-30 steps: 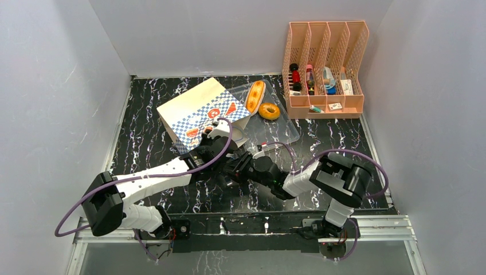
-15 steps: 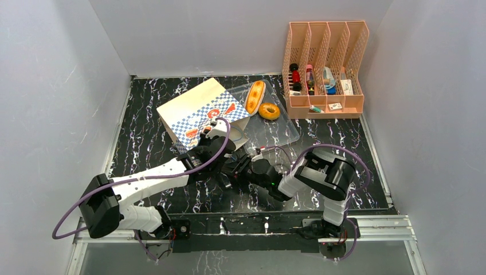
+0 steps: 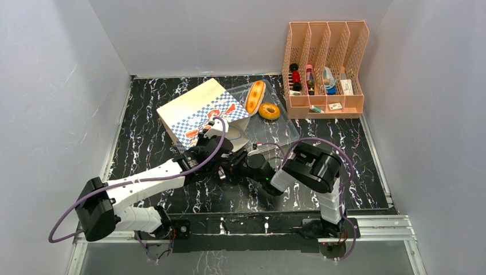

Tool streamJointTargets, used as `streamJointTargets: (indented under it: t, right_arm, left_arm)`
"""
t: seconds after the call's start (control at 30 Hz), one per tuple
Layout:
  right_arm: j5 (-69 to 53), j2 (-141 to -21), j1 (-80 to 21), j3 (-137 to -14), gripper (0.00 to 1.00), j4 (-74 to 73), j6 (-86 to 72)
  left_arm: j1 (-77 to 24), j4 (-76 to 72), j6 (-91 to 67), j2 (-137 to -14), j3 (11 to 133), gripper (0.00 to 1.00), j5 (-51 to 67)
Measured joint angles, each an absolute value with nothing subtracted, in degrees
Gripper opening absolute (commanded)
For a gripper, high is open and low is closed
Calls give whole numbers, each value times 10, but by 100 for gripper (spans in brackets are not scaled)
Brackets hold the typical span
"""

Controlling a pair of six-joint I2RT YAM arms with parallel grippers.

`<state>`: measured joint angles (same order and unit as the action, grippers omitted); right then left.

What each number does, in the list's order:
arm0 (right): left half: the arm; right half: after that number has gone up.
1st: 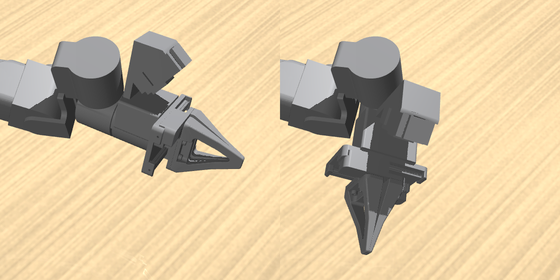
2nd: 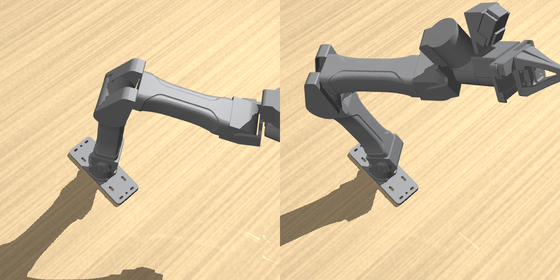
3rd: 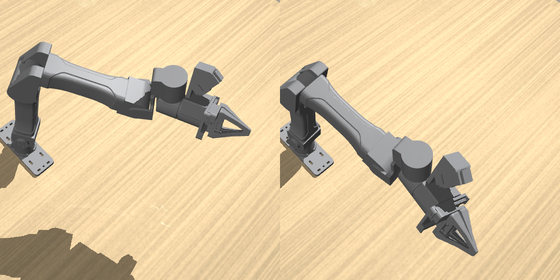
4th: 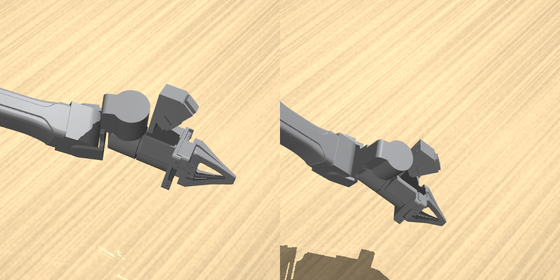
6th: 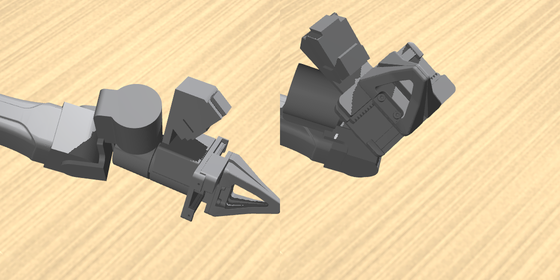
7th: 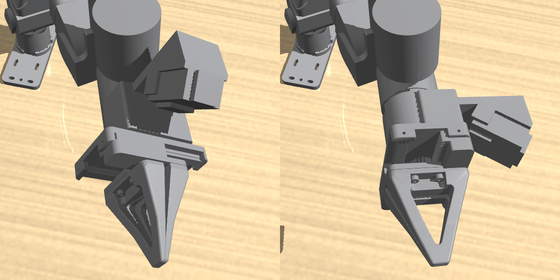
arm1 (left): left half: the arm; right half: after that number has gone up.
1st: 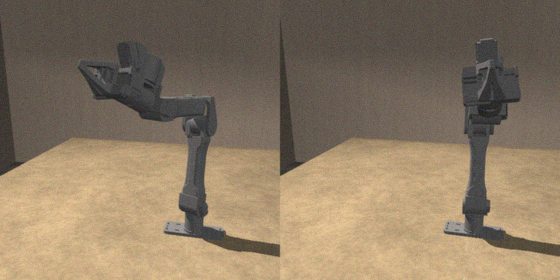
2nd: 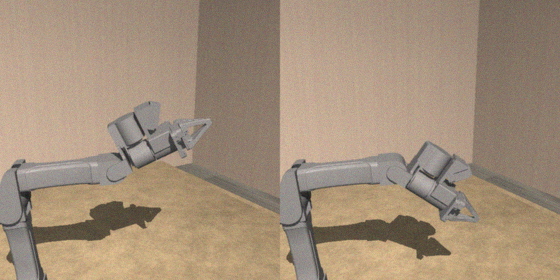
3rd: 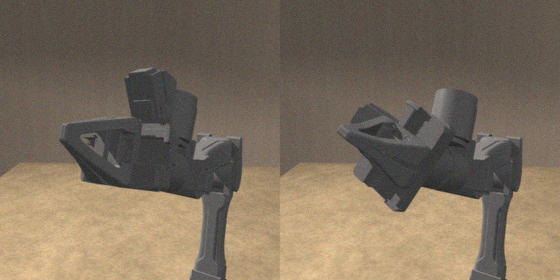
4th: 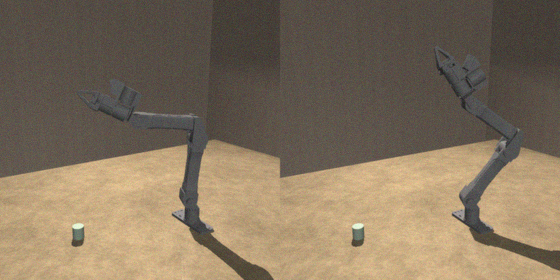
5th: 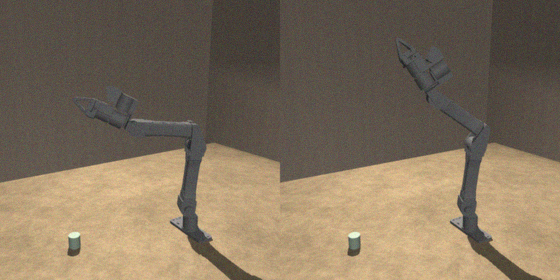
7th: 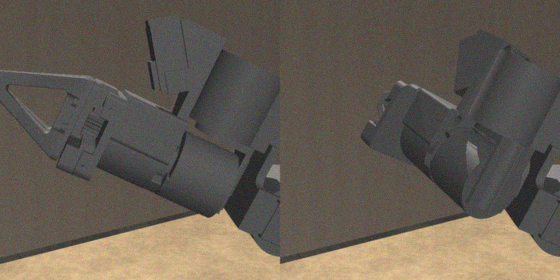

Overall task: Take the fake bread out of the paper bag
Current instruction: Take out the fake bread from the paper bag, then place the fake bread in the container.

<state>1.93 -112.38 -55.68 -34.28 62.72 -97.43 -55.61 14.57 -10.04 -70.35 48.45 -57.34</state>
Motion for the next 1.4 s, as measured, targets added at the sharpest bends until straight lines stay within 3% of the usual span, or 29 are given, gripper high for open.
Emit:
streamJointTargets:
  t: [0.13,0.37,0.6,0.8,1.1,1.4]
  right_arm:
    - [17,-1149,-540,-362,29,635,-975]
    - [15,-1159,-522,-371,0,637,-965]
    - [18,-1147,-525,-358,0,633,-947]
    - [43,-1067,-545,-316,0,595,-919]
    - [145,-830,-648,-244,0,441,-864]
    - [308,-581,-819,-190,0,163,-855]
  left_arm:
    - [-556,146,-100,-703,484,6,-571]
    - [-556,147,-99,-696,484,6,-572]
    - [-556,161,-109,-689,484,7,-572]
    - [-556,182,-127,-679,484,7,-573]
    - [-555,199,-135,-667,484,7,-576]
    - [-506,217,-135,-641,488,7,-562]
